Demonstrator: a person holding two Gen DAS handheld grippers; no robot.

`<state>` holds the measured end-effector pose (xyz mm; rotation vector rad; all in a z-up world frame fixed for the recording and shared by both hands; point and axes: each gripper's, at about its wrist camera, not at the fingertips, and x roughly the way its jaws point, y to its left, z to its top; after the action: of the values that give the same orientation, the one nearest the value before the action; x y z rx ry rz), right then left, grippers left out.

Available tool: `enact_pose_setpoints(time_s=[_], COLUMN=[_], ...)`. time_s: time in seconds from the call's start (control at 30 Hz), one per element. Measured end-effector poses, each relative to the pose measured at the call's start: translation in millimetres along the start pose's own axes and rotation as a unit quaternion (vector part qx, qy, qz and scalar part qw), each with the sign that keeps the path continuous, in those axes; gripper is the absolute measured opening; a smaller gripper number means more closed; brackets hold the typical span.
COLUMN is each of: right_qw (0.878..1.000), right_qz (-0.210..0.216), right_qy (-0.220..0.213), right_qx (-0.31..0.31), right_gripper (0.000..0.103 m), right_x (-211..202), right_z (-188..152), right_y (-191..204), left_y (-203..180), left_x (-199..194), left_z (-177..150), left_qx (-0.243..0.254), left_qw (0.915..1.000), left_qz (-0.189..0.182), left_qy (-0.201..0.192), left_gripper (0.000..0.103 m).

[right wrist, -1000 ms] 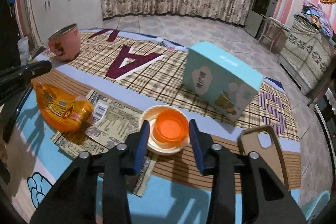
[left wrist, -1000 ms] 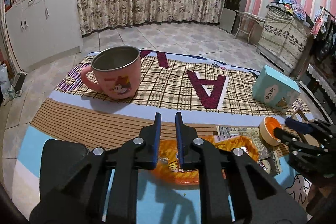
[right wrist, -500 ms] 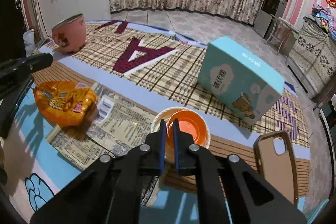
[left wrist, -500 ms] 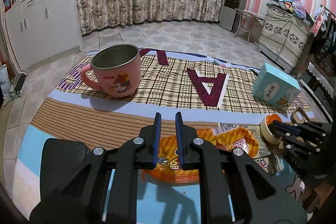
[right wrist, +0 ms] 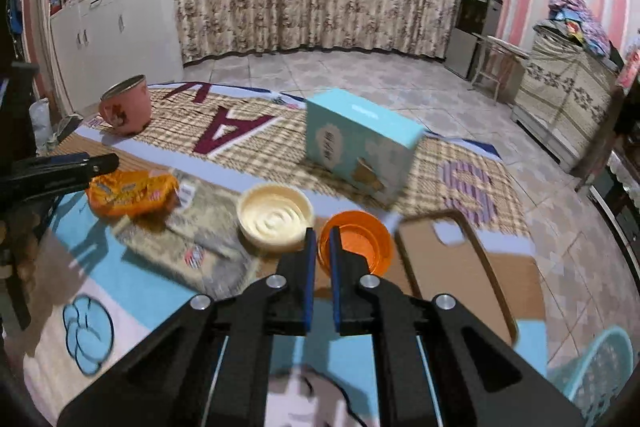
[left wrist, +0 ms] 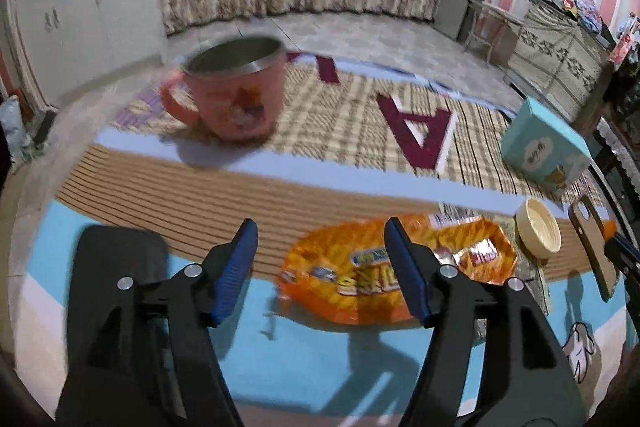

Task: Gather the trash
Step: 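Close the left tool on the orange snack bag while the right tool grasps the orange lid, then carry the snack bag and orange lid over the blue basket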

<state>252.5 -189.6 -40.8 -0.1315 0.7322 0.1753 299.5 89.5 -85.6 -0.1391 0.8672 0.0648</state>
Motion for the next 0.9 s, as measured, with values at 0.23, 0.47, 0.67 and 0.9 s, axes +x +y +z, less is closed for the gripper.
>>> enact_pose_setpoints(time_s=[0.23, 0.47, 0.67, 0.9], right_qw=[1.000, 0.998, 0.996, 0.995], right_qz=[-0.016, -0.027, -0.032, -0.039], right_qy=[-0.002, -0.023, -0.032, -0.042], right_qx=[0.023, 0.054, 0.072, 0.079], right_gripper=[0.007, 0.007, 0.007, 0.007], right_x=[-28, -54, -61, -65], right_z=[-21, -35, -38, -38], right_y=[-21, -38, -52, -63], left_y=[-13, -7, -5, -12], left_x=[13, 6, -12, -60], left_z=[-16, -16, -8, 4], left_qx=[0.037, 0.021, 0.009, 0.005], left_qw=[0.9984, 0.9993, 0.9999, 0.9986], left_qz=[0.035, 0.023, 0.003, -0.003], left_qy=[0.022, 0.022, 0.002, -0.053], left_gripper=[0.045, 0.011, 0.010, 0.010])
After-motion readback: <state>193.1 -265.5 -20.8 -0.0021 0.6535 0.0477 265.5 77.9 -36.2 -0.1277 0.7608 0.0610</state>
